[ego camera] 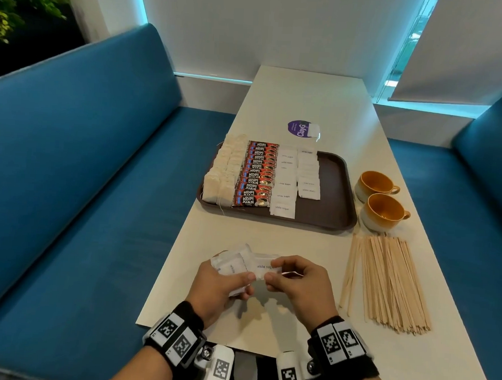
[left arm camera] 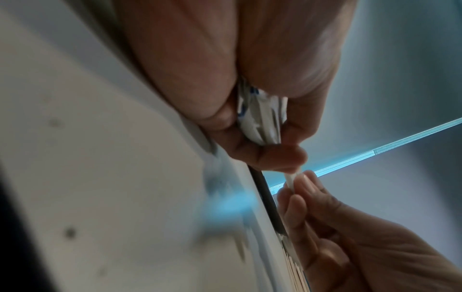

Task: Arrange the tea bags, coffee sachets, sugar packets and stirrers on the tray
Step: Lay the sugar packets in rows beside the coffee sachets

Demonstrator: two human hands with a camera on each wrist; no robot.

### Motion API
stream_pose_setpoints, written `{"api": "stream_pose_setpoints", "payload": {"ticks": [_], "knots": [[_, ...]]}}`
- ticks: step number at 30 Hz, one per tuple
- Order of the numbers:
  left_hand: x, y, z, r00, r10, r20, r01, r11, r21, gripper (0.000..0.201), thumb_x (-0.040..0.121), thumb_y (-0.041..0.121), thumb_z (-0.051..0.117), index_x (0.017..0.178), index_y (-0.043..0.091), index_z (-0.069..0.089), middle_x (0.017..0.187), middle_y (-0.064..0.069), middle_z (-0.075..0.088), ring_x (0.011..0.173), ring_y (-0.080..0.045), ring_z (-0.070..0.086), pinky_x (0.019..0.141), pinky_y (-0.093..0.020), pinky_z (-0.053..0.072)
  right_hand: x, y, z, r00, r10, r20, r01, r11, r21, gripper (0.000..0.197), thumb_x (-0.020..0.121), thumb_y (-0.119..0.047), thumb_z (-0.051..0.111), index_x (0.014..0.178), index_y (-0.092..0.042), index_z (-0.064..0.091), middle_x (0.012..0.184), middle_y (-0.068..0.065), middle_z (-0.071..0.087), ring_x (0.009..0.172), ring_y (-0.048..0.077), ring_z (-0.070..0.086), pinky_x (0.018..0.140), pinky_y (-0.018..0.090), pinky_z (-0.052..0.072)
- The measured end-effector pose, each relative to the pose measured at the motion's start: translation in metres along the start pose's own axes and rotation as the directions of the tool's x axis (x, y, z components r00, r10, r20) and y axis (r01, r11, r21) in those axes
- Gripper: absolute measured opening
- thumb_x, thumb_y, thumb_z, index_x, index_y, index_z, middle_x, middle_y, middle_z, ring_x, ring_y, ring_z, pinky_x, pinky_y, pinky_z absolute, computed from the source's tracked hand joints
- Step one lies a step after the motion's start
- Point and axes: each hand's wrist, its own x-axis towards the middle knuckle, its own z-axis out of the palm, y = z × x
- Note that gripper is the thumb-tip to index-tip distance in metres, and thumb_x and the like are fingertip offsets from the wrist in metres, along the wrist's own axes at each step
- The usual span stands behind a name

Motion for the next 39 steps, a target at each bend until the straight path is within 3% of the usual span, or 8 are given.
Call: {"api": "stream_pose_setpoints", "payload": {"ticks": [5,12,17,20,24,29,35,39], "knots": [[0.0,0.0,0.002,1.0,-0.005,-0.026,0.005,1.0,-0.002,0.031,0.083,-0.008,0.074,0.113,-0.005,0.069,0.088,-0.025,0.073,0.061,-0.028,0.064,0.051,-0.028,0.054,0.008,0.005,-0.004,1.0,-0.026,-0.011,0.025,0.997,-0.068,0.018,0.071,-0.002,0.089,0.079,-0.015,0.081,0.077,0.009,0.077,0.08,0.028,0.075,0.079,0.039,0.061],[0.01,0.008,-0.001,0.99,-0.136,-0.042,0.13,0.983,-0.13,0.037,0.075,0.007,0.08,0.108,-0.004,0.066,0.085,-0.02,0.064,0.066,-0.026,0.065,0.048,-0.029,0.052,0.027,-0.01,-0.012,0.994,-0.057,-0.094,0.057,0.998,-0.003,0.018,0.073,0.003,0.086,0.085,-0.008,0.079,0.077,0.013,0.076,0.07,0.026,0.073,0.074,0.037,0.063],[0.022,0.019,-0.002,0.985,-0.17,0.027,0.172,0.97,-0.172,0.025,0.089,0.005,0.067,0.112,-0.003,0.063,0.089,-0.022,0.068,0.071,-0.028,0.071,0.054,-0.03,0.06,0.059,-0.038,-0.043,0.982,-0.088,-0.164,0.099,0.993,0.062,0.021,0.075,0.0,0.085,0.094,-0.005,0.077,0.084,0.017,0.076,0.07,0.023,0.072,0.069,0.029,0.062],[0.03,0.019,0.0,0.987,-0.158,0.016,0.159,0.982,-0.105,0.027,0.094,0.0,0.061,0.12,-0.008,0.06,0.092,-0.026,0.07,0.07,-0.03,0.073,0.053,-0.03,0.059,0.089,-0.047,-0.065,0.982,-0.066,-0.176,0.062,0.998,-0.023,0.02,0.078,-0.006,0.085,0.095,-0.013,0.077,0.093,0.008,0.078,0.082,0.02,0.076,0.077,0.031,0.062],[0.039,0.018,0.001,0.991,-0.135,0.023,0.136,0.985,-0.103,0.037,0.09,-0.002,0.066,0.125,-0.011,0.057,0.101,-0.031,0.069,0.084,-0.041,0.072,0.068,-0.039,0.062,0.136,-0.049,-0.084,0.98,-0.02,-0.198,-0.008,0.99,-0.141,0.018,0.082,-0.004,0.081,0.095,-0.015,0.076,0.104,0.006,0.074,0.093,0.021,0.075,0.08,0.032,0.063],[0.041,0.015,-0.001,0.989,-0.131,0.066,0.138,0.984,-0.111,0.05,0.082,0.002,0.077,0.126,-0.009,0.056,0.106,-0.034,0.069,0.092,-0.046,0.07,0.073,-0.042,0.062,0.188,-0.047,-0.088,0.975,0.067,-0.213,-0.112,0.972,-0.209,0.016,0.082,-0.009,0.083,0.094,-0.019,0.078,0.097,-0.001,0.076,0.087,0.016,0.076,0.082,0.033,0.063],[0.044,0.013,-0.005,0.987,-0.131,0.091,0.14,0.985,-0.1,0.044,0.085,0.001,0.075,0.124,-0.006,0.056,0.112,-0.037,0.067,0.097,-0.051,0.069,0.079,-0.048,0.062,0.221,-0.047,-0.078,0.97,0.095,-0.225,-0.18,0.901,-0.394,0.015,0.08,-0.013,0.085,0.092,-0.018,0.078,0.091,-0.001,0.075,0.074,0.013,0.07,0.063,0.019,0.056],[0.045,0.015,-0.005,0.984,-0.148,0.1,0.156,0.984,-0.087,0.045,0.084,0.0,0.076,0.124,-0.007,0.055,0.109,-0.037,0.067,0.094,-0.05,0.07,0.073,-0.047,0.062,0.232,-0.051,-0.076,0.966,0.124,-0.226,-0.228,0.819,-0.526,0.017,0.077,-0.02,0.088,0.087,-0.017,0.074,0.091,0.0,0.072,0.083,0.02,0.071,0.077,0.033,0.062]]}}
